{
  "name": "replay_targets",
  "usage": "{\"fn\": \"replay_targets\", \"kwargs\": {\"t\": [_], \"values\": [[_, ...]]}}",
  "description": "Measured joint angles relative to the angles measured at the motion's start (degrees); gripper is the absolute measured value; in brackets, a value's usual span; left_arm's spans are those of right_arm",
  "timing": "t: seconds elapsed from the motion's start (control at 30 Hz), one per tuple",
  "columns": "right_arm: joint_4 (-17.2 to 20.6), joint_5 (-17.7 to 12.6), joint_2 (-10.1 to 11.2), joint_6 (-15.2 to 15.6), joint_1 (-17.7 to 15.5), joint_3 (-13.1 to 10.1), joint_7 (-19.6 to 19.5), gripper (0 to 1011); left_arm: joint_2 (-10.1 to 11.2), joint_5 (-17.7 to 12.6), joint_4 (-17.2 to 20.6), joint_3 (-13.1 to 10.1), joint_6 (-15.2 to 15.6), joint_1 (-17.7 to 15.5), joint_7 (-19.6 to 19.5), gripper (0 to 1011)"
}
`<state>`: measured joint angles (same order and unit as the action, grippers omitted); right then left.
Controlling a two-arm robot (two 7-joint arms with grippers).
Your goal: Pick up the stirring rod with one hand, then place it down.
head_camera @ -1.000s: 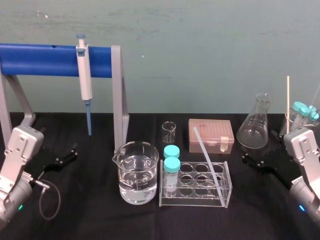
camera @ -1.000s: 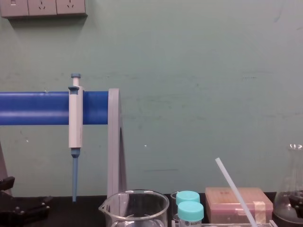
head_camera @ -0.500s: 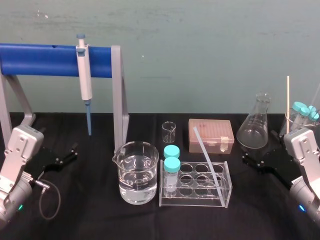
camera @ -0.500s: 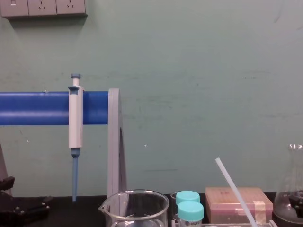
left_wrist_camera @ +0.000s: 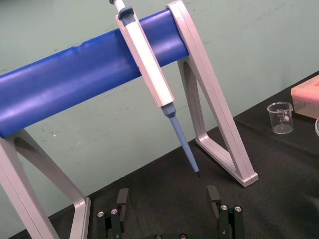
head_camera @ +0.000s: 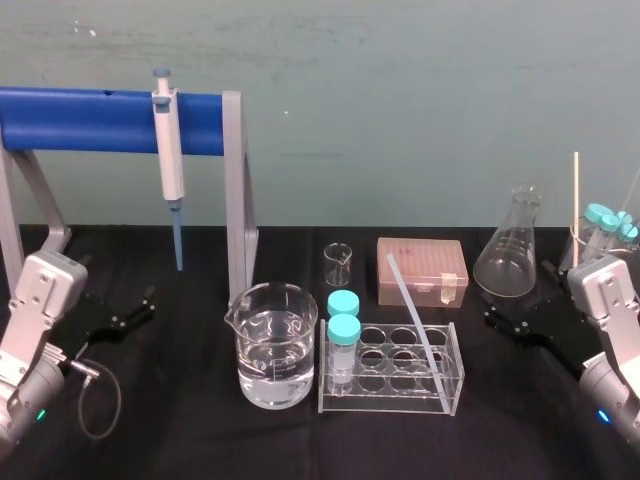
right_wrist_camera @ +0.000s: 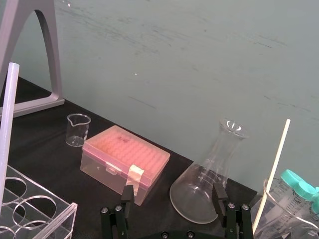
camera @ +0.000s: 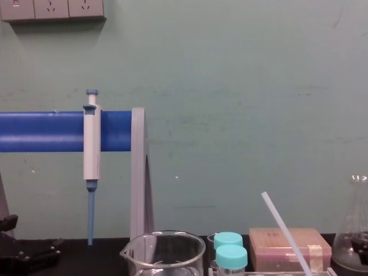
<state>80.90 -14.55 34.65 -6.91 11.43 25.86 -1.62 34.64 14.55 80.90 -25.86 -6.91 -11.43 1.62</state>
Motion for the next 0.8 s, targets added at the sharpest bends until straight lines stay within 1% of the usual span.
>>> {"fn": "replay_targets", "kwargs": {"t": [0.63,0.73,0.8], "values": [[0.0,0.0,0.0,0.0,0.0,0.0,0.0,1000,0.0,0.0,0.0,0.0,0.0,0.0,0.0,1000],[0.0,-0.1,-0.1,0.2,0.0,-0.6,0.3,1000,0.0,0.0,0.0,0.0,0.0,0.0,0.0,1000],[0.6,-0.6,0.0,0.5,-0.2,-1.4,1.1,1000,0.0,0.0,0.0,0.0,0.0,0.0,0.0,1000]]}}
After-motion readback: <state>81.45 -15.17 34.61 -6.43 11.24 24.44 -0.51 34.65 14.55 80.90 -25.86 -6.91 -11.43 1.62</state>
